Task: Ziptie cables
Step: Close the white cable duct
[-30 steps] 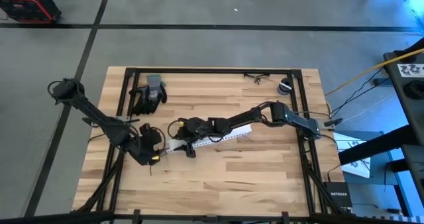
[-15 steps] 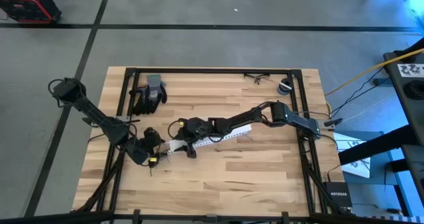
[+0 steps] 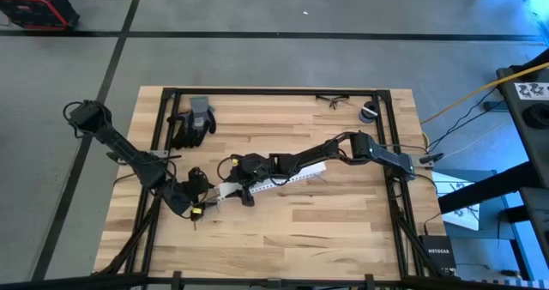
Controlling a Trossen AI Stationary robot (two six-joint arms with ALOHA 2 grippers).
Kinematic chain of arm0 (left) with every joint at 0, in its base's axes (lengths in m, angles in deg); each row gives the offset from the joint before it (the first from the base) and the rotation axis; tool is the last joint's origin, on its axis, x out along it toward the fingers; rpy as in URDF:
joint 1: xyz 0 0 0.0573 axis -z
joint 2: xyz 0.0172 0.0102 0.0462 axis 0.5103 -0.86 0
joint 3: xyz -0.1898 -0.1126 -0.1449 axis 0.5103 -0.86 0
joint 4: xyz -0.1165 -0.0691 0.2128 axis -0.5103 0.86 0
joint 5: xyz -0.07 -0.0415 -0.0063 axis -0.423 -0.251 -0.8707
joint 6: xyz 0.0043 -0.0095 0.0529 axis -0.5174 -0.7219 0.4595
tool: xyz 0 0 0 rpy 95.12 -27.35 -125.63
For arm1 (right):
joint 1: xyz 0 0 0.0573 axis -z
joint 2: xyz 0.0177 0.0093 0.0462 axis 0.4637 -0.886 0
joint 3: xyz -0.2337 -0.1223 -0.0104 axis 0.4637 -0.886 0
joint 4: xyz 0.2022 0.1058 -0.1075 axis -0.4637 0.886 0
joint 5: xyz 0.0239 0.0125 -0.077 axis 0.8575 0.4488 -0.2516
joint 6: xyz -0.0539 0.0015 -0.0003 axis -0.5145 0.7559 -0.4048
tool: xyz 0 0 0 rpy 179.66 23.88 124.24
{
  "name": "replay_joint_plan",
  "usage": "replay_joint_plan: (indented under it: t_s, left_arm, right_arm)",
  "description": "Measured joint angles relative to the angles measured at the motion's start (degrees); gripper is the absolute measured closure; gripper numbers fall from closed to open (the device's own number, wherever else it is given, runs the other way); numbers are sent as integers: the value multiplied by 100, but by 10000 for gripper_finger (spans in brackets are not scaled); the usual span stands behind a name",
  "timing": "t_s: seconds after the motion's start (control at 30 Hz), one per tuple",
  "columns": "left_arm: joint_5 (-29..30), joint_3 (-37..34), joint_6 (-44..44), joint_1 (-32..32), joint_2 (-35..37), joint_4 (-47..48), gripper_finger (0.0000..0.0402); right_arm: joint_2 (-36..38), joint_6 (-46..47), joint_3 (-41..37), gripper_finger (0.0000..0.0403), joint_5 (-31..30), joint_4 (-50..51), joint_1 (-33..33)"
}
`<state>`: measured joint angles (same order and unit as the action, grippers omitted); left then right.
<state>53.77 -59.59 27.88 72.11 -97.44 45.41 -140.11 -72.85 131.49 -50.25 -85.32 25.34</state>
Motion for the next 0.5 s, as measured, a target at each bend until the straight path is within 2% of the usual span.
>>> replay_joint_plan:
  t_s: [0.27,0.5]
  left_arm:
    - [-170,8,-73,0,2,-12,102]
    - [153,8,-43,-20,-16,-18,102]
  right_arm:
    - [2,88,2,169,0,2,0]
    - [1,207,0,169,-55,-21,1]
